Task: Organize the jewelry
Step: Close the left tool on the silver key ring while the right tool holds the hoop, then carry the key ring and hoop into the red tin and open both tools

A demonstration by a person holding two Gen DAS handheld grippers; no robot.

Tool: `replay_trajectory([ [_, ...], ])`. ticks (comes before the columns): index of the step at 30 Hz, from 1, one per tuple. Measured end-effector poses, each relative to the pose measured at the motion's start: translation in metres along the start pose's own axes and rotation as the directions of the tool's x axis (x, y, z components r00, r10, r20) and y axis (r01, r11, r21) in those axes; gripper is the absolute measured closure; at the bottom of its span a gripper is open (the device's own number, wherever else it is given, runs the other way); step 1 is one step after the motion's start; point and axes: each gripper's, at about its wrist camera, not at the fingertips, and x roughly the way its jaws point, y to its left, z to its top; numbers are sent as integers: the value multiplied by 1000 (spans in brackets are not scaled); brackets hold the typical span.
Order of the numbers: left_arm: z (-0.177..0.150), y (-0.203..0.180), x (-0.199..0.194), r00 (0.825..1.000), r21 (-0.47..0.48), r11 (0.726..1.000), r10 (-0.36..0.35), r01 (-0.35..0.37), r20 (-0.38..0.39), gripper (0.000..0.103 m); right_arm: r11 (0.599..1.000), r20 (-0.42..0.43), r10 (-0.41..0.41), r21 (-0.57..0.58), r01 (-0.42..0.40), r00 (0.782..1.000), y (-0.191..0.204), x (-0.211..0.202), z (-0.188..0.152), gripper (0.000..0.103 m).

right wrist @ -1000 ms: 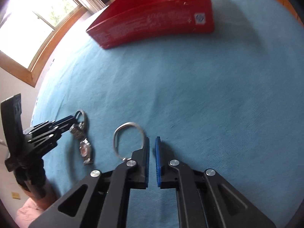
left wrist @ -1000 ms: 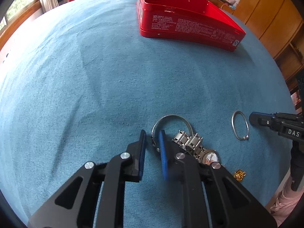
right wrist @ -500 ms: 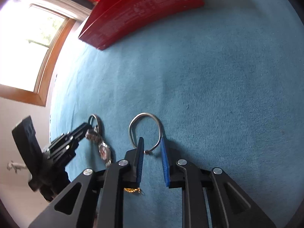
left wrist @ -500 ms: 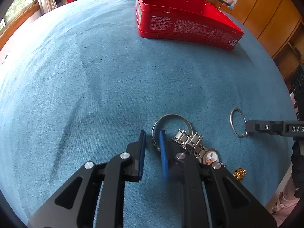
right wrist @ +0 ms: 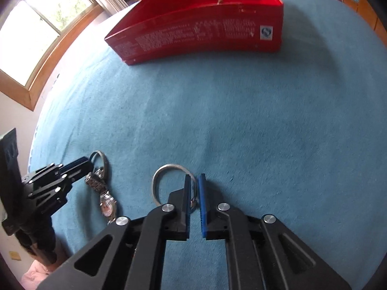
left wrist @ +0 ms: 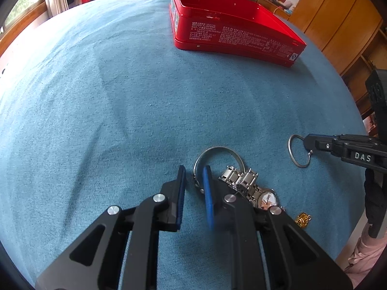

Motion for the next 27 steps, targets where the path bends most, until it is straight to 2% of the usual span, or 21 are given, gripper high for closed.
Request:
replay_trajectory([
  [4,2,-2,1,1000,6,1000,-7,7,0,81,1000,-5,-3,-24,3,1000,5,-2,-9,85],
  [5,4,-3,1,1000,11,1000,-15,15,-2,77,999,-1,-15,-38,15,1000,6,-1,-10,85],
  [7,6,-8,3,1000,25,1000,-5,5,-2,77,997,15,-40,-66,41,999,11,3,-11,88],
  [9,8,-12,6,1000,38,999,10,-10,-5,78,991,41,-74,-106,78,996,15,3,-13,97],
  [10,10,-14,7,1000,46,999,19,-18,-9,79,990,46,-74,-114,78,996,15,4,-14,97],
  [12,13,-16,10,999,51,998,34,-33,-14,87,992,48,-55,-111,60,997,12,2,-15,97],
  [13,14,-16,11,999,47,998,45,-44,-18,96,994,47,-38,-104,43,998,9,0,-15,98],
  [14,16,-15,13,999,41,998,47,-46,-23,98,994,50,-34,-103,39,998,7,0,-15,98],
  [18,18,-14,13,999,31,999,43,-42,-20,101,996,65,12,-91,-6,998,-2,-10,-18,98],
  [20,19,-10,9,1000,11,1000,14,-14,-10,101,995,84,54,-88,-47,995,-6,-18,-19,98],
  [27,29,-3,-20,996,-28,1000,10,-7,87,101,995,144,80,-69,-70,986,-22,-45,-15,98],
])
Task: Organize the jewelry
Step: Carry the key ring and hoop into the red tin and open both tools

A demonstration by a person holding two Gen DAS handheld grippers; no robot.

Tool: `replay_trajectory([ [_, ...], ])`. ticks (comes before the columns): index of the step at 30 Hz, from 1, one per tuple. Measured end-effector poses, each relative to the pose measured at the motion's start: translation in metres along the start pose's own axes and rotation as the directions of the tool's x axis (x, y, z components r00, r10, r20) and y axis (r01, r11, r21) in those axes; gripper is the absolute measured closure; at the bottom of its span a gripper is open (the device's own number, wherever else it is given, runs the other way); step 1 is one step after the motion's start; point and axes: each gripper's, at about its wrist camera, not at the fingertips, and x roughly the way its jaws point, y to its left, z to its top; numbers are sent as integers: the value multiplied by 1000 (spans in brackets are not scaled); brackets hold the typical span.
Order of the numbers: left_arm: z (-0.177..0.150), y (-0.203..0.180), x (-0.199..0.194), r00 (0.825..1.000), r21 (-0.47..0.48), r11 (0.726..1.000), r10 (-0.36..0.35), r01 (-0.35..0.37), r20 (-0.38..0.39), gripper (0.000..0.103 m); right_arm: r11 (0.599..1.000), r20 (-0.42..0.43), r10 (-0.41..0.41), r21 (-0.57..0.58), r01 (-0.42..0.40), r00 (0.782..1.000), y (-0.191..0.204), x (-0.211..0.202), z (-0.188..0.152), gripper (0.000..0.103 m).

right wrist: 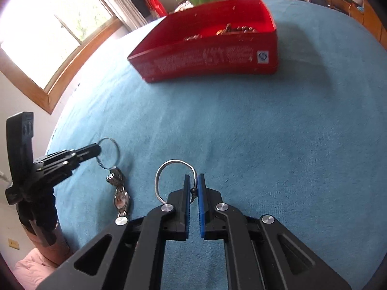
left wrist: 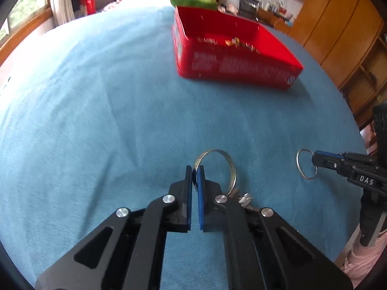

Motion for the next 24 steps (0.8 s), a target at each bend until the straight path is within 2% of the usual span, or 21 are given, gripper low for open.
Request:
replay_trajectory([
  [4,15,5,-7,999,-17,1000,24,-23,40,101,1000,11,21,19,-21,1000,-7,-5,4,98],
  [6,19,4,-9,999,-13,1000,14,-13,43,101,999,15,26,19,-26,1000,-8,-2,8,98],
  [15,32,-12,10,1000,14,999,-28,29,-5,101,998,-22,23,55,-22,999,-23,18,15,98],
  [19,42,-20,9,999,31,999,-40,40,-1,101,999,10,21,43,-21,1000,-23,7,25,98],
  [24,67,-31,-3,998,55,997,-55,53,42,101,1000,70,18,15,-19,997,-23,-17,50,98],
])
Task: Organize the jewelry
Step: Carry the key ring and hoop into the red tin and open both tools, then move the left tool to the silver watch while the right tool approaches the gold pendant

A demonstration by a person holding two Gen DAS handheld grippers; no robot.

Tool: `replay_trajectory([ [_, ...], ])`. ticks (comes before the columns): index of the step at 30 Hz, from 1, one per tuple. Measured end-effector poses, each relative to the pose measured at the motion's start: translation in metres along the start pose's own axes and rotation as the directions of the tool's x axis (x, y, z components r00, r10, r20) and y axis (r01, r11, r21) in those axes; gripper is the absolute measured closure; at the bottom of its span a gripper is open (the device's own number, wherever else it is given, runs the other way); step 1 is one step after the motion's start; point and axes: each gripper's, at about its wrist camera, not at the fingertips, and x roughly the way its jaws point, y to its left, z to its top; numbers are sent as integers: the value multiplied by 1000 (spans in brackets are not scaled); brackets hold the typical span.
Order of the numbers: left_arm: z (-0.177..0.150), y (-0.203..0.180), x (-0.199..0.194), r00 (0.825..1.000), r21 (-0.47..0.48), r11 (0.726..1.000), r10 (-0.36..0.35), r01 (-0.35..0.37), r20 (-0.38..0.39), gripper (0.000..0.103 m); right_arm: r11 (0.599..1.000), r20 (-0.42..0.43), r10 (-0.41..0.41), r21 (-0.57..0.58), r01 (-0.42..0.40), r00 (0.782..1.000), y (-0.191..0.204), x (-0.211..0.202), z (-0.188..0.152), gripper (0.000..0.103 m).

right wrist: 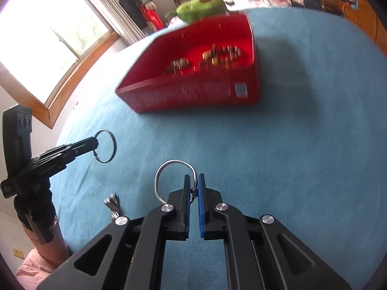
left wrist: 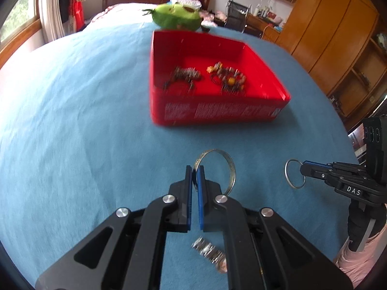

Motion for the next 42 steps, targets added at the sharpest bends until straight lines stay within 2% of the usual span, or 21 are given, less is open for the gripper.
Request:
replay_trajectory([
  [6,50,-9,-3,997,2,1000,-27,27,66,101,1000,100,2,-8,-1,995,2,-23,56,98],
  [10,86,-12,6,994,0,999,-39,39,106,101,1000,131,-27,5,26,991,0,-10,95,98],
  [15,116,-10,48,996,-26,999,-32,34,80,101,999,96,-44,26,41,994,-7,33,133,98],
  [21,131,1,97,999,-61,998,-32,33,14,100,998,33,-64,25,63,997,-15,85,150,98],
  [25,132,4,110,999,-61,997,-41,40,-7,96,994,55,-104,-18,105,993,-12,91,152,92],
  [27,133,4,104,999,-52,998,-33,34,10,86,993,86,-112,-32,115,990,-9,82,150,92],
  [28,132,3,98,999,-47,998,-38,39,24,81,994,108,-103,-36,107,989,-6,72,147,92],
  [34,116,-7,36,992,1,999,-51,52,112,79,995,211,-43,-83,62,977,13,8,124,92],
  [37,93,-8,3,991,13,1000,-8,6,136,70,995,210,4,-96,16,978,18,-17,106,92],
  [42,41,0,-23,997,-20,998,55,-54,61,68,991,143,46,-130,-28,989,29,-36,57,91],
])
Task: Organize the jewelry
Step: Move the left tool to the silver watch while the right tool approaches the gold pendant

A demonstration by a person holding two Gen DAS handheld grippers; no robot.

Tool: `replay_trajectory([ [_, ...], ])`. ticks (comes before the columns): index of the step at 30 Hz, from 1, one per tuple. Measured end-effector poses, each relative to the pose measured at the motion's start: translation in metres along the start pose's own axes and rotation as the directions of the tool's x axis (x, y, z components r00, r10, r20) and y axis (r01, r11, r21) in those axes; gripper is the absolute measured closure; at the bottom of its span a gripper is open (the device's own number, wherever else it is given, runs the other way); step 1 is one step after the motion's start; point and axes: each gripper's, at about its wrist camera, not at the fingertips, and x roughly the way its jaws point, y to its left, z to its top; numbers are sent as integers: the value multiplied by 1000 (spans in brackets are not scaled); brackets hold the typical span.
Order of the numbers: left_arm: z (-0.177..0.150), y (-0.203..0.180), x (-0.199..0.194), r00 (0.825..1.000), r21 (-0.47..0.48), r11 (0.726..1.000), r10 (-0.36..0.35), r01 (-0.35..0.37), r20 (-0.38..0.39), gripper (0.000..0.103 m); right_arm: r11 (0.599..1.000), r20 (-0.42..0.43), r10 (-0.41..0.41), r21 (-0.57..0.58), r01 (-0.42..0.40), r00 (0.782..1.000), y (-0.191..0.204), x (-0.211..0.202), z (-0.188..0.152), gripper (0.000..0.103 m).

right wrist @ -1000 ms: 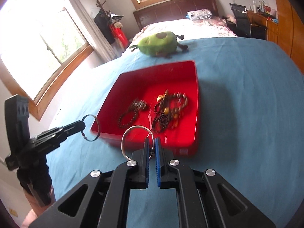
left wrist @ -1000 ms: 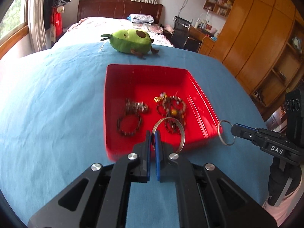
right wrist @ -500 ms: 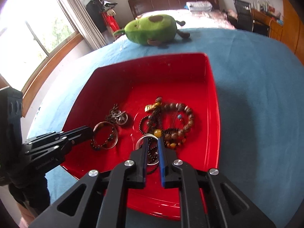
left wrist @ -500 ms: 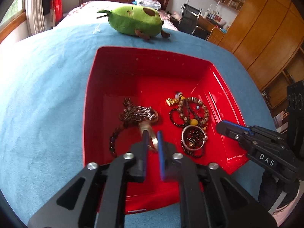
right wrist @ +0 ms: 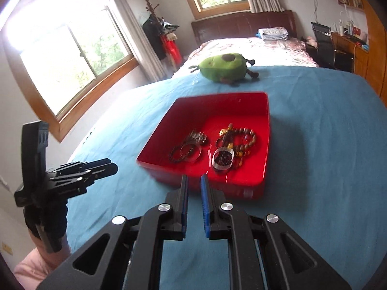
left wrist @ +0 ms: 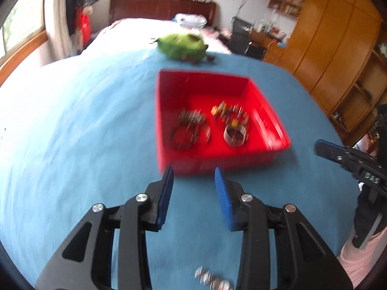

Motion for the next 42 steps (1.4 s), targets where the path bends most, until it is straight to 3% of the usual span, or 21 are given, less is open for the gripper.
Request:
replay_trajectory([
  [4,-49,6,-6,995,-8,997,73,-74,-64,58,999,-73,29,-13,-30,997,11,1,-40,91],
  [10,-111,8,-3,988,-16,997,76,-79,-137,53,998,-211,47,-38,-57,976,29,17,-95,90],
  [17,-150,7,-6,984,-37,989,140,-145,-107,47,993,-325,68,-68,-95,943,48,36,-141,90],
  [28,-176,1,-13,979,-63,979,190,-195,-74,42,997,-318,-27,-76,3,948,54,42,-172,90],
  [37,-189,-1,-12,980,-68,979,185,-191,-78,38,998,-309,-24,-62,5,951,52,43,-181,88],
  [42,-192,3,-13,981,-84,979,177,-184,-82,37,993,-306,7,-113,-43,952,65,33,-181,87],
])
